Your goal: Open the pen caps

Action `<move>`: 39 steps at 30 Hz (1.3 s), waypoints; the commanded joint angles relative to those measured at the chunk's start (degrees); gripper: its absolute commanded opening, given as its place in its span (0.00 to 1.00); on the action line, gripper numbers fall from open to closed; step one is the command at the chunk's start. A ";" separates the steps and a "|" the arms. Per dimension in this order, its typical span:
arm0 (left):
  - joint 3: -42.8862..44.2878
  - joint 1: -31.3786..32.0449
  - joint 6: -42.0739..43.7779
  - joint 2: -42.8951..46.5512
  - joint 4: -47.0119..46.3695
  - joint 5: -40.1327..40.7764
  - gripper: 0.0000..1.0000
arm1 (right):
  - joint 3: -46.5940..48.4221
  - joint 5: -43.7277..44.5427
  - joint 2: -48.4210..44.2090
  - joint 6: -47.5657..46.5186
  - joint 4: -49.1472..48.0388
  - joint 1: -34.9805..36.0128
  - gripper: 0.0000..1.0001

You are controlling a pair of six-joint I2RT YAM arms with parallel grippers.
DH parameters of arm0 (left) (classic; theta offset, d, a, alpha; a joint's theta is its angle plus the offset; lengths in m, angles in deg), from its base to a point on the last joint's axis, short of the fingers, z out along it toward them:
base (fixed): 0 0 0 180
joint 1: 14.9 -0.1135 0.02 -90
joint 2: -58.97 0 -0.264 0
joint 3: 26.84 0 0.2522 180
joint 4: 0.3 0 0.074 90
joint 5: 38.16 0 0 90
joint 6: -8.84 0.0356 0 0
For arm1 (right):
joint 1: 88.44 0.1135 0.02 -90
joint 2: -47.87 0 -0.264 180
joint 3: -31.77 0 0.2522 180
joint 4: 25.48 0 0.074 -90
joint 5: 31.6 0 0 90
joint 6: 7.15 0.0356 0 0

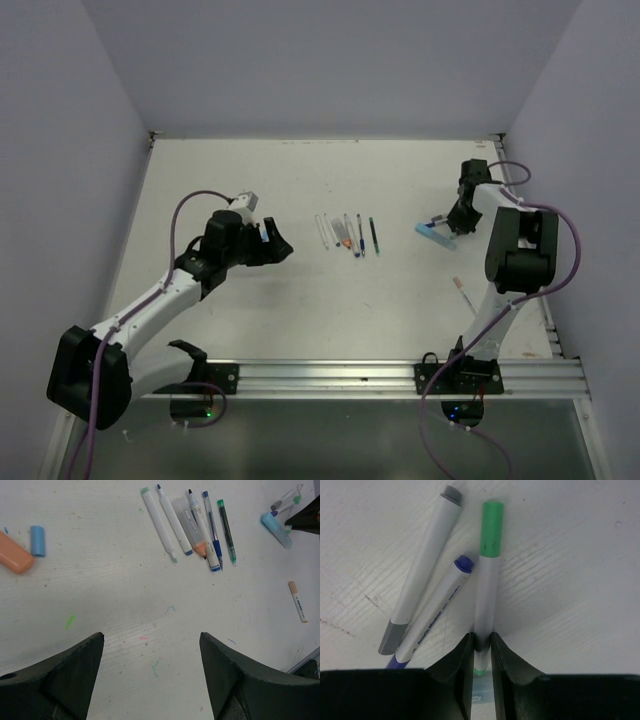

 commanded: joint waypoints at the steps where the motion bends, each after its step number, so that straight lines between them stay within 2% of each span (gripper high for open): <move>1: -0.30 0.23 1.25 1.30 -0.30 -1.79 0.81 | -3.47 2.04 -1.26 0.65 0.11 -0.24 0.21; 7: 0.67 0.32 1.52 1.82 1.28 -3.29 0.80 | -9.80 2.57 -5.47 1.79 -2.35 -0.24 0.00; 16: 2.42 0.32 2.13 5.43 7.87 -4.17 0.80 | -16.93 3.62 -16.37 3.37 -4.20 -0.24 0.00; 19: 3.83 0.32 1.70 6.39 9.46 -5.22 0.80 | -15.27 4.06 -20.86 0.57 -2.80 -0.16 0.00; 23: 3.66 0.32 -0.32 8.41 6.92 -5.40 0.80 | -10.53 3.02 -23.50 -3.30 0.62 0.28 0.00; 26: 2.87 0.32 -2.61 9.56 4.98 -5.40 0.81 | -9.81 -0.33 -26.13 -3.31 -0.76 4.14 0.00; 27: 2.87 0.32 -3.13 9.65 5.06 -5.57 0.81 | -9.46 -0.68 -27.01 -3.40 -0.94 8.07 0.00; 30: 3.57 0.32 -3.49 9.91 6.47 -4.70 0.81 | -8.49 -3.57 -27.46 -3.66 -1.73 13.54 0.00; 34: 3.57 0.32 -4.81 9.82 6.21 -2.85 0.81 | -9.01 -9.99 -26.14 -3.40 -4.62 25.29 0.00; 39: 3.48 0.32 -7.17 6.58 3.49 -2.85 0.81 | -11.30 -20.54 -24.91 -4.53 -9.55 35.95 0.00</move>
